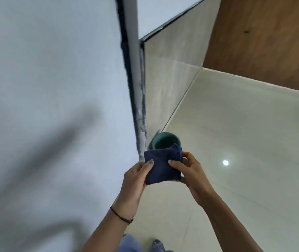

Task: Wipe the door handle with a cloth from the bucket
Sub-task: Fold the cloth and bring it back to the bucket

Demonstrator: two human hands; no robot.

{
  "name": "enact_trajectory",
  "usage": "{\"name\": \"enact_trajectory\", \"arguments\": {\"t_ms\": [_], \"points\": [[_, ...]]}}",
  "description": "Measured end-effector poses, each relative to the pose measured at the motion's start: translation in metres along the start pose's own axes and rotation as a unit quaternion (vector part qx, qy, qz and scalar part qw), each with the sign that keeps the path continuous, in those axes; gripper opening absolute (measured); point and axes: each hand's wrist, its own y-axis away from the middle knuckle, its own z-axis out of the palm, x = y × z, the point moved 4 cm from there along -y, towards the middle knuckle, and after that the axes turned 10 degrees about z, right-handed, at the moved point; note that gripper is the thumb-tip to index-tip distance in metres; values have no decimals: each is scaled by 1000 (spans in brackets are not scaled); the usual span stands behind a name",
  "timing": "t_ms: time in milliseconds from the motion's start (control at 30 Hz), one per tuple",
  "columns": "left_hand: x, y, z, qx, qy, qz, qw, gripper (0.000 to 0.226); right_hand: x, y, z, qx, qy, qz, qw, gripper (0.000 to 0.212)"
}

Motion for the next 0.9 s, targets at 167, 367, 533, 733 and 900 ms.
{"name": "enact_trajectory", "arguments": {"t_ms": [167,367,533,733,900], "points": [[0,-61,64,-1,-7,18,1000,18,-19,-45,-55,50,51,3,997,21],[-30,-173,115,26,15,-16,999,25,-44,-153,-92,15,-68,50,996,31],[-71,-291,147,95,16,-78,992,23,-61,-263,-124,16,-65,129,989,32],[-130,-395,171,58,-52,-190,979,19,-67,-383,-172,55,84,198,975,29],[-210,-464,168,54,-30,-324,944,9,-25,-495,-197,50,216,252,942,26]]}}
